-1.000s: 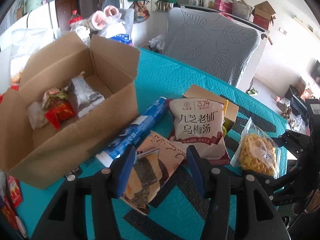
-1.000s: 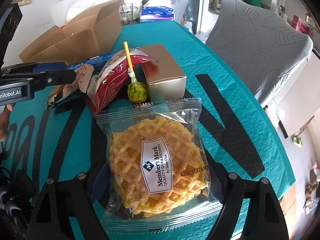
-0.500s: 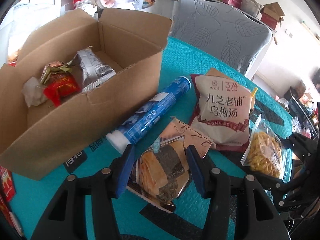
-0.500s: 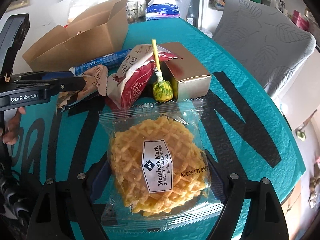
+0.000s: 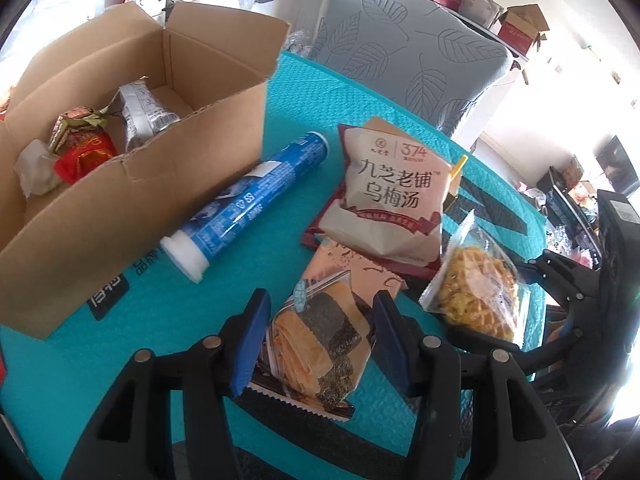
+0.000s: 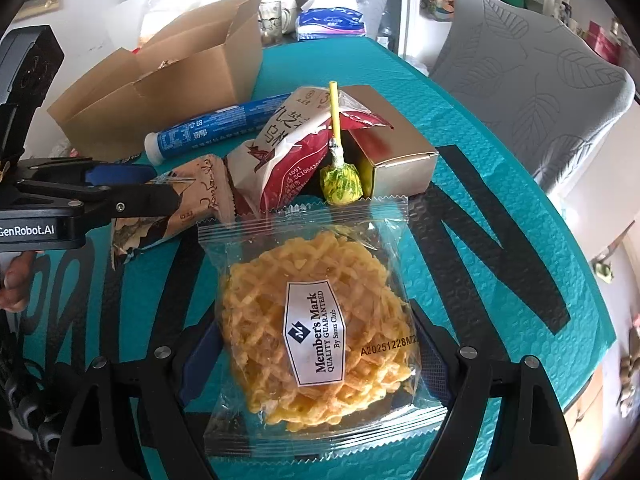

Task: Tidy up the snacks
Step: 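Grasp the seaweed snack bag with the left tool while the right tool grasps the waffle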

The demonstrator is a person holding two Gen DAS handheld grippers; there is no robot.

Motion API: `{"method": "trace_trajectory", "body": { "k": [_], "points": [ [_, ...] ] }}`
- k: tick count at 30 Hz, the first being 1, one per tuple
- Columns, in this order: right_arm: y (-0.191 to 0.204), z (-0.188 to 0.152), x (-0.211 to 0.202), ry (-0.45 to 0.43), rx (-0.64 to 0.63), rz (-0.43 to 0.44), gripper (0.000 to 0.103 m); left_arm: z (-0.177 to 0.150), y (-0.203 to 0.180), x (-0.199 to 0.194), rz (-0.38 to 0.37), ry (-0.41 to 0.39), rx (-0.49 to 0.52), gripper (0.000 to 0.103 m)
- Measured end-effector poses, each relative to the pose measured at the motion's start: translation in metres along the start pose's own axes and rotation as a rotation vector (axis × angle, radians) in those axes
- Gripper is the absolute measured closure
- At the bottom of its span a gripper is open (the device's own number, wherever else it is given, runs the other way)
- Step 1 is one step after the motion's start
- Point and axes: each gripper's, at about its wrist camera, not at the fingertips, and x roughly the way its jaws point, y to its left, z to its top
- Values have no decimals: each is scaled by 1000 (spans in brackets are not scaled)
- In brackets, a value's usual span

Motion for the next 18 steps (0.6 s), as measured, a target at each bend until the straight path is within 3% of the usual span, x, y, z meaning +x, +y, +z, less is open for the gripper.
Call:
{"method": "trace_trajectory", "body": {
  "k": [4,9,18],
  "points": [
    [-3,-6,-5,-3,1,1,17,-2,-4,6,20,25,15,50],
    [-7,-12,-10,-6,12,-6,17,-3,-8,6,-11,30,1,50],
    [-10,-14,-14,-5,26,-9,17,-5,-32,-2,28,-18,98,50]
  ]
}}
